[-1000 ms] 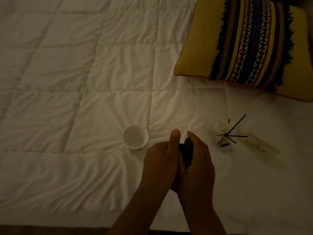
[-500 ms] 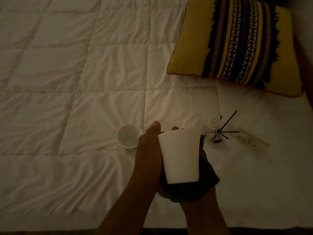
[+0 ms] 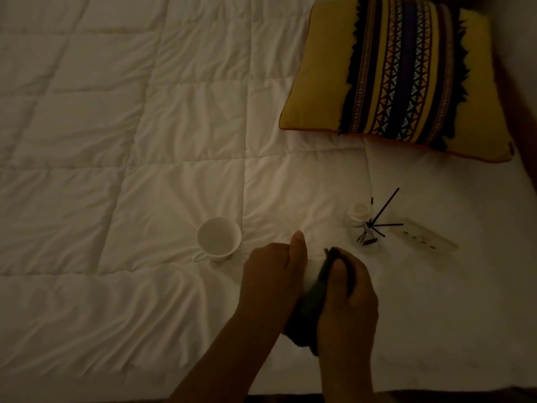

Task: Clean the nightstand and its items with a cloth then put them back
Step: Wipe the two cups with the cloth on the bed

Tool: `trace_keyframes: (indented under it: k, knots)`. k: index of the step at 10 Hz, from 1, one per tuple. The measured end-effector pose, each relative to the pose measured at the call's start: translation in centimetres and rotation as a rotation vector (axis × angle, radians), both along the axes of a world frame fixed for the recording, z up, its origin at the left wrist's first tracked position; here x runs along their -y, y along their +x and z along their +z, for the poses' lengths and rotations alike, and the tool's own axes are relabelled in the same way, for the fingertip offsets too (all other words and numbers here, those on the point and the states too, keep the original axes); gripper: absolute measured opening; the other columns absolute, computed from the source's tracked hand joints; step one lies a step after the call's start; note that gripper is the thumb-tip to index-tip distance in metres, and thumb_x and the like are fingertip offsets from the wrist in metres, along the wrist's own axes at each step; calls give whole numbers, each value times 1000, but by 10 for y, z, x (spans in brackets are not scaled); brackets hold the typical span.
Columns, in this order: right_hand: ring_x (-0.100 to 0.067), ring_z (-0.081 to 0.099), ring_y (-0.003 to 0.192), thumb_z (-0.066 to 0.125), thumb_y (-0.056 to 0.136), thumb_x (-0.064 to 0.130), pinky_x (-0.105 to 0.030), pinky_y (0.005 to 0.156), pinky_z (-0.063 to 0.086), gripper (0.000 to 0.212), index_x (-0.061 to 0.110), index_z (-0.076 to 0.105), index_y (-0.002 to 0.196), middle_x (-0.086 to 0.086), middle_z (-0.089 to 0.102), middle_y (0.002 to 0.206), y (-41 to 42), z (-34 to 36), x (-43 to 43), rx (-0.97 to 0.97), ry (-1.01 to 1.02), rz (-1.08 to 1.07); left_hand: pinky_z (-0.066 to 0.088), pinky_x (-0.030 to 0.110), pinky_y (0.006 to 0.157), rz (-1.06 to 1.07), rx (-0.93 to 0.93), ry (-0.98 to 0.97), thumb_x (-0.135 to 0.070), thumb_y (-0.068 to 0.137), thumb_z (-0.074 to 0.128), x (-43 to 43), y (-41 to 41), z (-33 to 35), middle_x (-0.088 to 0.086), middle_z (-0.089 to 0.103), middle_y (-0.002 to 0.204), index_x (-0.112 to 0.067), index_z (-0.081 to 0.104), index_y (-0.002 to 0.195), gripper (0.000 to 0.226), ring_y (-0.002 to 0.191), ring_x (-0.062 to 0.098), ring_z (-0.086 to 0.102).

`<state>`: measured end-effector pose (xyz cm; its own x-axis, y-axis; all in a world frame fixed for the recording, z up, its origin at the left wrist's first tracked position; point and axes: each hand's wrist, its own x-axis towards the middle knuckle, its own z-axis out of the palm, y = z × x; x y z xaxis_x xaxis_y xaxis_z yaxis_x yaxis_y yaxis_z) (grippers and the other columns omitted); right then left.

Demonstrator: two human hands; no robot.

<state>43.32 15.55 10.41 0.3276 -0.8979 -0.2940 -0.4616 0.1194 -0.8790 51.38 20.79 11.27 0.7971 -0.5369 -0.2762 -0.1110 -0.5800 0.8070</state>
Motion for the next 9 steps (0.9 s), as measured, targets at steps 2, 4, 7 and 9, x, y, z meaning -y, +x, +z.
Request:
trace_keyframes:
  k: [2,4,7,9]
  knots:
    - [-20,62,109,51,90,38,-18,76,50,46,14,54,130,-5,56,129,0,-2,-13,-261,-462,270,43,15,50,76,-425,-24,-75,82,24,5,-20,4,-5,64,49,-22,66,53,73,45,1,59]
    - [-5,59,99,48,94,45,-13,74,44,42,21,55,127,8,59,122,-1,-1,-3,-199,-348,156,39,19,45,184,-314,-100,-80,75,15,12,-28,5,-3,50,41,-20,52,44,77,38,6,46]
    - [-13,71,91,54,93,39,-24,71,58,24,27,72,103,1,74,103,-22,28,48,458,769,275,46,18,48,166,-345,-355,-82,73,40,-6,-13,13,-12,56,45,-35,62,46,58,44,0,54]
    - [-29,65,93,50,98,27,-39,88,50,22,9,64,99,-13,67,120,-33,-9,31,-74,1115,451,50,23,44,375,-262,-444,-83,65,45,-2,12,-5,-1,56,50,-24,60,54,62,46,9,56]
